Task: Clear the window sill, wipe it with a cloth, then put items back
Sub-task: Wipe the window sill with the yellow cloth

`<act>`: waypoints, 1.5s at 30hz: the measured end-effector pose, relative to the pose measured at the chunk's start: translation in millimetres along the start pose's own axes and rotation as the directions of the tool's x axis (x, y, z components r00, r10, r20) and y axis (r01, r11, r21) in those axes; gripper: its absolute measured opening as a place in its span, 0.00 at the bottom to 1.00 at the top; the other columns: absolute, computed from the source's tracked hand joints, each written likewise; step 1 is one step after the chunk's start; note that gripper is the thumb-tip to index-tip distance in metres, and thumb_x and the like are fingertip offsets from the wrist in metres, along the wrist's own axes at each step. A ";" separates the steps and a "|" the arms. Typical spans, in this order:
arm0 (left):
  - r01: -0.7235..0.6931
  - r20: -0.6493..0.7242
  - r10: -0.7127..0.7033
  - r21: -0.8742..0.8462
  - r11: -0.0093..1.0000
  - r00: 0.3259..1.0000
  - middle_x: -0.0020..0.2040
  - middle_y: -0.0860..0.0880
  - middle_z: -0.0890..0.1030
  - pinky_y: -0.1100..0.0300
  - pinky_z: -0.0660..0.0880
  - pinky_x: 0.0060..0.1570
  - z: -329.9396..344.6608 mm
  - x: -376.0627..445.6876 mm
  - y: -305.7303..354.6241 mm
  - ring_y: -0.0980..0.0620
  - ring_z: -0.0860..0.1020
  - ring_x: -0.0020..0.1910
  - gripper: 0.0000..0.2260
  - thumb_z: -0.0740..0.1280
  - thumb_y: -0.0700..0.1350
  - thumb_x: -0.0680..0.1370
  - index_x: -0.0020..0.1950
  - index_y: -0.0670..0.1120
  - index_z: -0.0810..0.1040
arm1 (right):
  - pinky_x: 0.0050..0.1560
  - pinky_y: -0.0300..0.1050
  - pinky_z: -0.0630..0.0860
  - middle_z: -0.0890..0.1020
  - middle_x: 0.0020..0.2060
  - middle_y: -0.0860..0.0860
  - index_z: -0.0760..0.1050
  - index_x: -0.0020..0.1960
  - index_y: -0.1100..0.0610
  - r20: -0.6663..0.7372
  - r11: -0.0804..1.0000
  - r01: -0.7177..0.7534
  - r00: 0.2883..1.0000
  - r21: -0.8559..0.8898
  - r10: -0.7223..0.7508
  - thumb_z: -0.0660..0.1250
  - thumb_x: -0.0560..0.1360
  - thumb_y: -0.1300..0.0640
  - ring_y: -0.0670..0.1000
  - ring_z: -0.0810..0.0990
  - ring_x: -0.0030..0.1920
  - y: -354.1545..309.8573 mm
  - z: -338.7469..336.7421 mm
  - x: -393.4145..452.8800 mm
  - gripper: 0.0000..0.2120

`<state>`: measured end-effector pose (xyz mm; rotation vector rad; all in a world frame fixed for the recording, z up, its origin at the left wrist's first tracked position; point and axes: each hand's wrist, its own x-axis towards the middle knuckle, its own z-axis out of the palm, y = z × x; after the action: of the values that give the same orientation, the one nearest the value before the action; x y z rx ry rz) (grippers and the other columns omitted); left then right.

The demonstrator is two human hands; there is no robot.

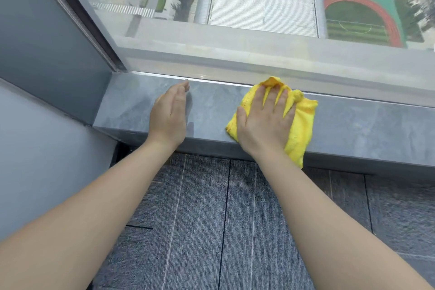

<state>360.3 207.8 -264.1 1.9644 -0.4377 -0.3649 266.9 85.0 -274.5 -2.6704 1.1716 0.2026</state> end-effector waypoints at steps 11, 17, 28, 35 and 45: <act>0.011 -0.044 -0.012 -0.026 1.000 0.999 0.64 0.42 0.74 0.56 0.64 0.67 -26.0 -13.9 -14.2 0.49 0.70 0.65 0.24 0.48 0.51 0.74 0.64 0.41 0.69 | 0.74 0.53 0.40 0.46 0.77 0.50 0.44 0.76 0.51 0.062 0.895 0.445 0.895 -0.040 -0.442 0.46 0.80 0.46 0.52 0.42 0.77 -40.2 2.0 1.4 0.27; 0.032 -0.071 -0.033 -0.015 0.999 0.997 0.64 0.42 0.74 0.57 0.62 0.67 -23.2 -22.0 -13.1 0.49 0.70 0.65 0.25 0.48 0.52 0.73 0.64 0.42 0.69 | 0.71 0.46 0.35 0.47 0.77 0.46 0.46 0.75 0.48 0.130 0.776 0.625 0.779 -0.079 -0.614 0.39 0.78 0.43 0.49 0.43 0.77 -16.5 -2.4 -18.7 0.27; -0.030 0.017 0.029 0.075 0.997 0.999 0.62 0.41 0.76 0.54 0.62 0.65 10.2 -33.1 2.6 0.45 0.70 0.64 0.25 0.47 0.52 0.74 0.63 0.42 0.70 | 0.71 0.66 0.38 0.42 0.76 0.46 0.43 0.74 0.42 0.115 0.989 0.120 0.987 -0.085 -0.110 0.43 0.79 0.41 0.52 0.39 0.76 87.3 -11.4 -43.1 0.26; -0.060 0.080 0.051 0.108 0.992 0.995 0.63 0.43 0.75 0.57 0.62 0.64 12.3 -20.7 4.5 0.47 0.69 0.65 0.24 0.47 0.51 0.73 0.61 0.43 0.73 | 0.67 0.75 0.42 0.39 0.76 0.54 0.40 0.75 0.50 0.086 0.950 -0.310 0.949 0.050 0.305 0.45 0.78 0.40 0.61 0.37 0.75 59.0 -13.6 -4.1 0.31; -0.039 0.204 0.022 0.077 0.996 0.979 0.64 0.43 0.75 0.63 0.60 0.61 13.3 -21.4 11.0 0.47 0.69 0.65 0.25 0.46 0.50 0.73 0.61 0.41 0.72 | 0.71 0.65 0.39 0.40 0.76 0.49 0.40 0.75 0.47 0.101 0.995 0.098 0.990 -0.026 -0.095 0.44 0.79 0.43 0.54 0.37 0.76 -6.0 -4.5 -18.6 0.27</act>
<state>334.0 202.7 -258.4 2.0046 -0.6216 -0.5388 258.9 101.0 -265.4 -2.7013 1.0157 0.3356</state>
